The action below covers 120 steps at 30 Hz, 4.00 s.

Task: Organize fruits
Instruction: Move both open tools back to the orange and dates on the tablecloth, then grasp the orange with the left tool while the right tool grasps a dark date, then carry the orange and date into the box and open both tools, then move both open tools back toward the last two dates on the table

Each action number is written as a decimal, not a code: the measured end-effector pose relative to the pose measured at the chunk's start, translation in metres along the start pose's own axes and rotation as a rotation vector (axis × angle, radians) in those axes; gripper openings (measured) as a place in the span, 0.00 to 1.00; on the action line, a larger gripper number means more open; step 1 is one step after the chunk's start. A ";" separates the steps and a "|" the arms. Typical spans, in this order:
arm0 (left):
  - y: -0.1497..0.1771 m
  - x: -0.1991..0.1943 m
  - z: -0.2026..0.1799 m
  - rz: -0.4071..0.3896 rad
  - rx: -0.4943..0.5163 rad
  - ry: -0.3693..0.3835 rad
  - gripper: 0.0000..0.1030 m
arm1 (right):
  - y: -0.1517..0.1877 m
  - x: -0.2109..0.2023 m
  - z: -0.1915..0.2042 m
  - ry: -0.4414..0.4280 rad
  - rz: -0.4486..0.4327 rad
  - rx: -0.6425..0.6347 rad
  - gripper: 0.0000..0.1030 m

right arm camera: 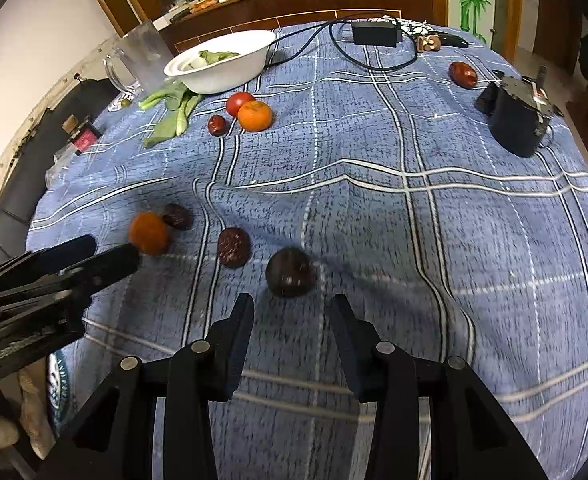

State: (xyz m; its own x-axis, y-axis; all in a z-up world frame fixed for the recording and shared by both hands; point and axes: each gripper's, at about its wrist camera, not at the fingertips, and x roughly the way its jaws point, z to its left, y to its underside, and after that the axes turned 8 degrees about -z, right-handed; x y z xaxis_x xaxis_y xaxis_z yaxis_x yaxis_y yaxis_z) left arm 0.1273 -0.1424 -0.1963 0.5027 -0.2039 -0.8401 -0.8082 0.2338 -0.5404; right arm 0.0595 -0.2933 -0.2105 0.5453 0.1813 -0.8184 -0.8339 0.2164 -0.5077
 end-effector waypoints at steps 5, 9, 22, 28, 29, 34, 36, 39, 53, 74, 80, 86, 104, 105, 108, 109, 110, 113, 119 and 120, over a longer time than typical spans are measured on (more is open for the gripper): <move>-0.002 0.023 0.001 0.025 0.003 0.000 0.65 | -0.005 0.009 0.007 0.022 -0.016 -0.052 0.41; -0.002 0.026 -0.001 0.017 0.020 -0.012 0.56 | -0.006 0.011 0.011 0.034 -0.025 -0.079 0.41; 0.013 -0.022 0.004 -0.025 -0.010 0.021 0.30 | 0.000 -0.020 0.012 -0.032 -0.040 -0.002 0.24; 0.034 -0.073 0.035 -0.063 -0.113 0.059 0.30 | 0.011 -0.043 0.039 -0.102 -0.044 0.012 0.24; 0.038 -0.080 0.041 -0.068 -0.126 0.059 0.30 | 0.013 -0.046 0.048 -0.118 -0.040 0.007 0.24; 0.075 -0.132 0.095 -0.092 -0.219 0.006 0.30 | 0.028 -0.053 0.106 -0.203 -0.014 -0.054 0.25; 0.089 -0.147 0.117 -0.092 -0.250 -0.034 0.30 | 0.035 -0.055 0.133 -0.240 0.000 -0.089 0.25; 0.122 -0.170 0.158 -0.081 -0.309 -0.116 0.31 | 0.043 -0.059 0.170 -0.306 0.025 -0.133 0.25; 0.212 -0.193 0.261 0.040 -0.421 -0.308 0.31 | 0.120 -0.045 0.331 -0.470 0.155 -0.429 0.25; 0.204 -0.211 0.270 -0.027 -0.465 -0.303 0.50 | 0.148 -0.031 0.355 -0.430 0.174 -0.548 0.27; 0.173 -0.222 0.240 -0.084 -0.414 -0.304 0.55 | 0.128 -0.051 0.321 -0.409 0.120 -0.483 0.28; 0.138 -0.228 0.177 -0.139 -0.218 -0.364 0.65 | 0.099 -0.064 0.257 -0.332 0.063 -0.313 0.35; 0.092 -0.234 0.037 -0.230 0.096 -0.367 0.68 | 0.074 -0.097 0.125 -0.204 -0.028 -0.070 0.36; 0.092 -0.234 0.035 -0.230 0.102 -0.369 0.68 | 0.073 -0.097 0.123 -0.204 -0.030 -0.068 0.37; 0.091 -0.232 0.026 -0.225 0.122 -0.374 0.68 | 0.071 -0.097 0.119 -0.208 -0.031 -0.064 0.38; 0.091 -0.231 0.023 -0.222 0.127 -0.375 0.68 | 0.070 -0.096 0.118 -0.209 -0.030 -0.064 0.38; 0.090 -0.231 0.022 -0.219 0.130 -0.376 0.68 | 0.070 -0.095 0.117 -0.211 -0.029 -0.064 0.38; 0.090 -0.226 0.019 -0.208 0.134 -0.377 0.68 | 0.069 -0.092 0.114 -0.219 -0.023 -0.064 0.39; 0.087 -0.214 0.018 -0.178 0.123 -0.368 0.68 | 0.067 -0.082 0.109 -0.224 -0.001 -0.056 0.39; 0.087 -0.211 0.018 -0.171 0.121 -0.365 0.68 | 0.067 -0.079 0.107 -0.223 0.005 -0.053 0.39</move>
State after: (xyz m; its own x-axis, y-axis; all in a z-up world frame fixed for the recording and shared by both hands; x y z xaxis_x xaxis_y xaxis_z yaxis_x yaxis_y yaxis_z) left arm -0.0432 -0.0622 -0.0670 0.7199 0.0958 -0.6875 -0.6727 0.3403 -0.6570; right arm -0.0307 -0.1901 -0.1508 0.5414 0.3912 -0.7442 -0.8369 0.1655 -0.5218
